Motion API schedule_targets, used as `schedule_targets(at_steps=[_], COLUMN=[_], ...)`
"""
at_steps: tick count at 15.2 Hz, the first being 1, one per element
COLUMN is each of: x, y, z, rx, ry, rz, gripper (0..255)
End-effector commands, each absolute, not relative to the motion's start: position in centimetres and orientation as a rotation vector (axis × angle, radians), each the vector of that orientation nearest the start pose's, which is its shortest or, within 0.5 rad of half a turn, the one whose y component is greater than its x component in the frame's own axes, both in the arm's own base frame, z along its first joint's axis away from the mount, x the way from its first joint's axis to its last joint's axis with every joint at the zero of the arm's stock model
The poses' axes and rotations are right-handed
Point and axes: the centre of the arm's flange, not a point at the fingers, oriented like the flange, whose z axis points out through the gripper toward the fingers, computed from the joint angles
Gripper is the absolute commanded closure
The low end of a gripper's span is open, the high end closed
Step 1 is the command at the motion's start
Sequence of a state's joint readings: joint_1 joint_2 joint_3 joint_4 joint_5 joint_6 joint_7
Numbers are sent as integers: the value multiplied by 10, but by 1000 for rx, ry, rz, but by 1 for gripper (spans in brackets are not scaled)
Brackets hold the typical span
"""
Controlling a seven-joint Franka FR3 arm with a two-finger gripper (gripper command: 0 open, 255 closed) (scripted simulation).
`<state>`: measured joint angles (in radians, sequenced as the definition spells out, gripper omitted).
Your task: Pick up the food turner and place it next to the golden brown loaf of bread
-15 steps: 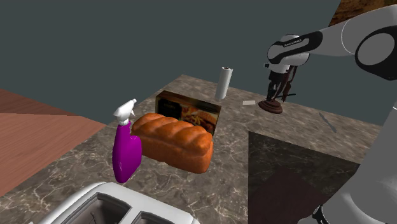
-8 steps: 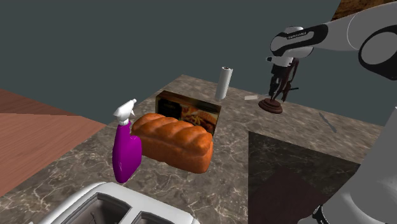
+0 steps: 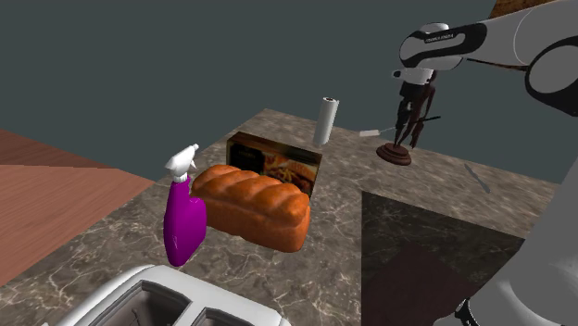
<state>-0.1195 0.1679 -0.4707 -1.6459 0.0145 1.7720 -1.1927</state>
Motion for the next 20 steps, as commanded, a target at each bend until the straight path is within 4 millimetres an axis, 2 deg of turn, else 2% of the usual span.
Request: schedule_targets(at_steps=[1, 3, 20], x=[515, 515, 557], y=[-322, -322, -102], z=[529, 539, 539], rx=[-3017, -3017, -3017], ry=[-940, -940, -940], rz=[100, 100, 100], gripper=[255, 255, 255])
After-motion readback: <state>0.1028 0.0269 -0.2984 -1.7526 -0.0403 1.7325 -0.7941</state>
